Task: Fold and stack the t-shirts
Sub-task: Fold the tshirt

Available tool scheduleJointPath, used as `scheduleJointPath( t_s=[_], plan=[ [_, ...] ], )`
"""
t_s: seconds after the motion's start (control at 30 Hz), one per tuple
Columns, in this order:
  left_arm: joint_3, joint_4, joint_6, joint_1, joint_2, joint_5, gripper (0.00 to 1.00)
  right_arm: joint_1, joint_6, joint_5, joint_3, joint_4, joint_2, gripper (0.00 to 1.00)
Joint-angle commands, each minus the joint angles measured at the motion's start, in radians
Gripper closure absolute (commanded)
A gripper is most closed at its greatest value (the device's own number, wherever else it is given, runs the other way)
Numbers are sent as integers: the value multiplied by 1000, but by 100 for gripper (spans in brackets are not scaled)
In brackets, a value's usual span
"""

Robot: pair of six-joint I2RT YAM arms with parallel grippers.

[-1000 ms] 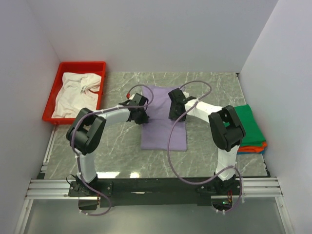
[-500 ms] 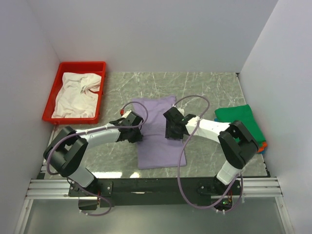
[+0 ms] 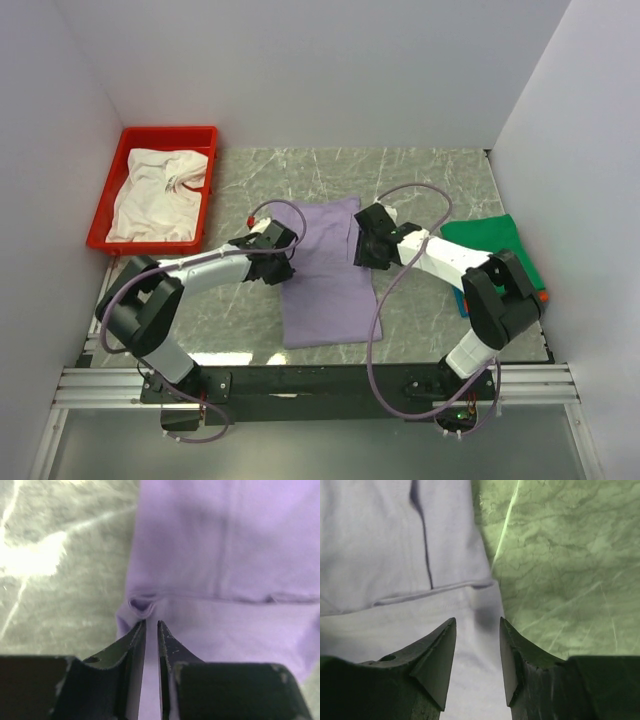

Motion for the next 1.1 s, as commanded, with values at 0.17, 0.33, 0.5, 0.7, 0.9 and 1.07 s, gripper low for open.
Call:
scheduleJointPath(
  t_s=[0.17, 0.33, 0.5, 0.7, 0.9, 1.07],
  plan=[
    [19, 18, 39, 46, 100, -24, 80, -39, -32, -32, -18, 81, 93, 61],
    [-4, 38, 48, 63, 96, -10, 81, -85, -32, -10, -67, 91, 89, 71],
    [-2, 32, 59, 68, 80, -7, 81, -131, -54, -21, -84, 95, 60, 71],
    [19, 23, 78, 69, 76, -1, 82, -136, -65, -24, -55, 62, 5, 66],
    [31, 21, 101, 77, 13, 25, 74, -145, -66, -45, -41, 29, -73, 63],
    [54, -11, 122, 82, -67, 45, 71, -144, -42, -104, -56, 35, -169, 67]
  ],
)
